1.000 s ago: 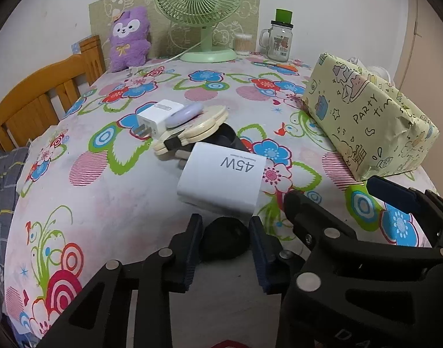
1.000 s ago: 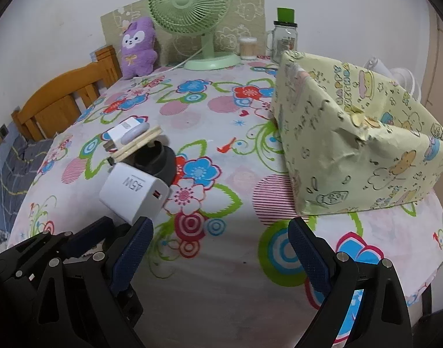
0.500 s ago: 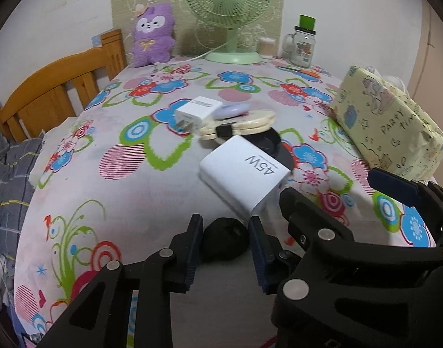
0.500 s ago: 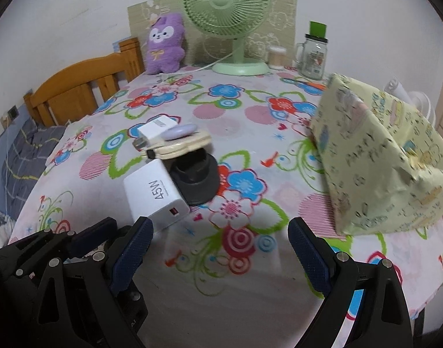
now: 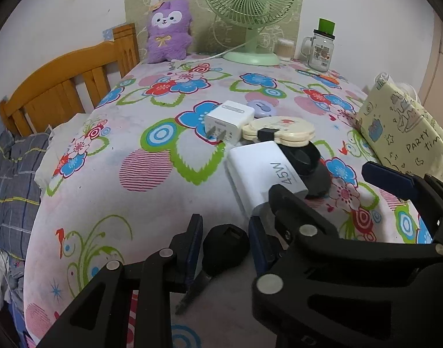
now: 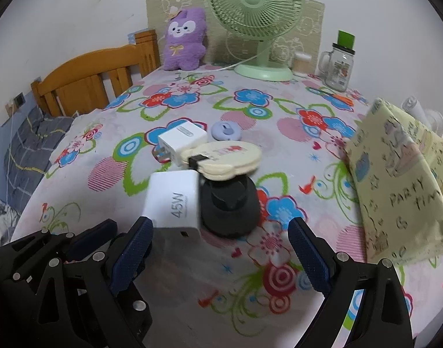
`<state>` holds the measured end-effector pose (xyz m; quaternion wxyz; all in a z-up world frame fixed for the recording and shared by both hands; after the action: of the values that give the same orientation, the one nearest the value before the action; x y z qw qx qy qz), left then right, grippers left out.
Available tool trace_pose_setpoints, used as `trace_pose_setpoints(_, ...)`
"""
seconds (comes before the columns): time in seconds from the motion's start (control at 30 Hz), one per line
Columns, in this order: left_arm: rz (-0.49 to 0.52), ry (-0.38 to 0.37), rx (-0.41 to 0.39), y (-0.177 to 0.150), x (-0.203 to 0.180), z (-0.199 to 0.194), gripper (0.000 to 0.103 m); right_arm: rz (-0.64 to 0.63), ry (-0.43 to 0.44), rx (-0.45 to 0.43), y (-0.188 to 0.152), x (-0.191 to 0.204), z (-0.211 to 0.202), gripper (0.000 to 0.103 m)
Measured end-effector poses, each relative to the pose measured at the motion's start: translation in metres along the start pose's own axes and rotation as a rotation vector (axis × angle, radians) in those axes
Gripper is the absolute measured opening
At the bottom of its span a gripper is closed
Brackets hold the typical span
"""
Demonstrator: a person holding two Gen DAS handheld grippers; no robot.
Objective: Organize rigid objects
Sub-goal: 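Move the left tool toward the black car key while the right tool approaches the white charger, then close the left tool on the car key while the right tool grasps the white charger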
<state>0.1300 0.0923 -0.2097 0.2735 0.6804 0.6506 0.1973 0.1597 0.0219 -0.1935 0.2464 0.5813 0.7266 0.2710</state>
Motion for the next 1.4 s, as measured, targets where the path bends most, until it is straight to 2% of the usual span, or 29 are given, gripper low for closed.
trace_pose_setpoints(0.23,-0.007,-0.009,0.001,0.004,0.012,0.003,0.034,-0.017,0.011,-0.005,0.010,0.016,0.010,0.096)
trace_pose_setpoints(0.3,-0.011,-0.016,-0.002,0.004,0.014,0.002,0.034,-0.021,0.029,-0.001,0.012,0.020,0.013,0.092)
trace_pose_setpoints(0.37,-0.017,-0.022,-0.002,0.005,0.016,0.002,0.034,-0.010,0.067,0.021,0.010,0.025,0.016,0.084)
trace_pose_setpoints(0.43,-0.013,-0.018,-0.001,0.005,0.017,0.003,0.035,0.000,0.081,0.043,0.009,0.027,0.019,0.082)
trace_pose_setpoints(0.7,-0.026,0.013,-0.004,0.006,0.029,0.002,0.035,0.004,0.063,0.039,0.011,0.034,0.022,0.082)
trace_pose_setpoints(0.77,-0.024,0.019,-0.005,0.008,0.030,0.004,0.035,0.008,0.041,0.031,0.012,0.032,0.022,0.073)
trace_pose_setpoints(0.87,-0.028,0.006,-0.004,0.008,0.029,0.004,0.034,0.003,0.041,0.023,0.013,0.031,0.020,0.065)
trace_pose_setpoints(0.93,-0.041,-0.010,-0.002,0.008,0.030,0.004,0.034,0.013,0.055,0.032,0.012,0.029,0.020,0.050)
trace_pose_setpoints(1.0,-0.021,0.009,-0.001,0.008,0.027,0.005,0.034,0.000,0.043,0.029,0.012,0.029,0.019,0.050)
trace_pose_setpoints(1.1,-0.015,-0.002,0.000,0.007,0.022,0.004,0.039,0.007,0.040,0.034,0.008,0.023,0.017,0.050)
trace_pose_setpoints(1.17,-0.005,-0.008,0.003,0.005,0.018,0.004,0.047,0.010,0.043,0.036,0.005,0.020,0.014,0.050)
trace_pose_setpoints(1.2,0.000,-0.010,0.004,0.004,0.016,0.004,0.056,0.010,0.043,0.037,0.003,0.018,0.013,0.050)
trace_pose_setpoints(1.27,0.000,-0.010,0.006,0.001,0.013,0.003,0.062,0.012,0.043,0.038,0.000,0.014,0.010,0.050)
trace_pose_setpoints(1.4,0.003,0.008,0.004,-0.005,0.012,-0.001,0.062,0.010,0.033,0.031,-0.007,0.007,0.003,0.050)
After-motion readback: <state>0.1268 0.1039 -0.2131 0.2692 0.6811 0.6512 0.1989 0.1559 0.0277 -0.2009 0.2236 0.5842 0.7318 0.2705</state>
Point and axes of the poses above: each gripper's, at about its wrist camera, not at the fingertips, and z roughly the way its jaws point, x to its left, y to its top, the point moved 9 cm from there along z, roughly the way its jaws point, and after that the axes turned 4 degrees about -y, right-handed, at the moved point
